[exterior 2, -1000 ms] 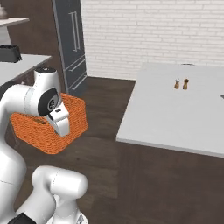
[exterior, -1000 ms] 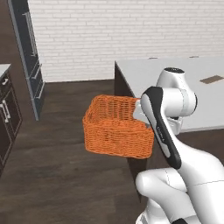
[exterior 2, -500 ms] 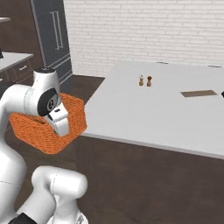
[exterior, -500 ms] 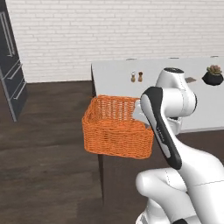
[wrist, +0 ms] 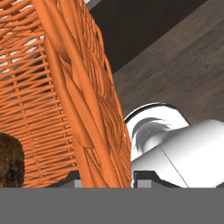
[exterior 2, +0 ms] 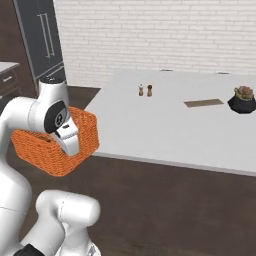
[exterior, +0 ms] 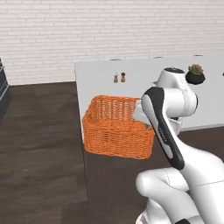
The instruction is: Open the cabinet, pick up the bread from the cabinet and place it in the basket. Then move the basket to the dining counter.
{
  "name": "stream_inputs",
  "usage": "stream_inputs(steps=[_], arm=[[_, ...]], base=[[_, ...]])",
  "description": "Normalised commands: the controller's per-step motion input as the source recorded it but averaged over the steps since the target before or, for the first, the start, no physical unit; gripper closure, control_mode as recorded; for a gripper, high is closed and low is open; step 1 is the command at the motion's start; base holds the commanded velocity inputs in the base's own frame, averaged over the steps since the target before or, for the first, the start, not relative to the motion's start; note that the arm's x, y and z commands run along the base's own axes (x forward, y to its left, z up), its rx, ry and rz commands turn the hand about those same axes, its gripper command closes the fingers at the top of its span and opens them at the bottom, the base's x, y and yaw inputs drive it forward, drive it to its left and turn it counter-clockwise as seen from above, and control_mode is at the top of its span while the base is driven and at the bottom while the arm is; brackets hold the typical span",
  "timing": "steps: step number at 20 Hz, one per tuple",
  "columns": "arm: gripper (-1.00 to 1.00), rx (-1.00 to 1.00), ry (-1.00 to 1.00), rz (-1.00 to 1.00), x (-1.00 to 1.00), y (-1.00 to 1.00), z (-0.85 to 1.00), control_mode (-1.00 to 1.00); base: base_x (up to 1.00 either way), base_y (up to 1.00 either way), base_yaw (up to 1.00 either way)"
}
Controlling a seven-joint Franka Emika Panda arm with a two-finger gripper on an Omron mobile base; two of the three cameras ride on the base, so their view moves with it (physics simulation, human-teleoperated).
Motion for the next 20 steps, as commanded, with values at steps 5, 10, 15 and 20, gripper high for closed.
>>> stream_inputs(steps=[5,10,15,20], arm=[[1.00,0.00,0.00,0.00,0.00,0.00,0.00,1.00],[1.00,0.00,0.00,0.00,0.00,0.00,0.00,1.00],[1.00,0.00,0.00,0.00,0.00,0.00,0.00,1.00],[1.00,0.00,0.00,0.00,0.00,0.00,0.00,1.00]], base=[[0.26,0.30,-0.22],[0.31,0.24,-0.04],[0.54,0.13,0.00],[0.61,0.10,0.00]])
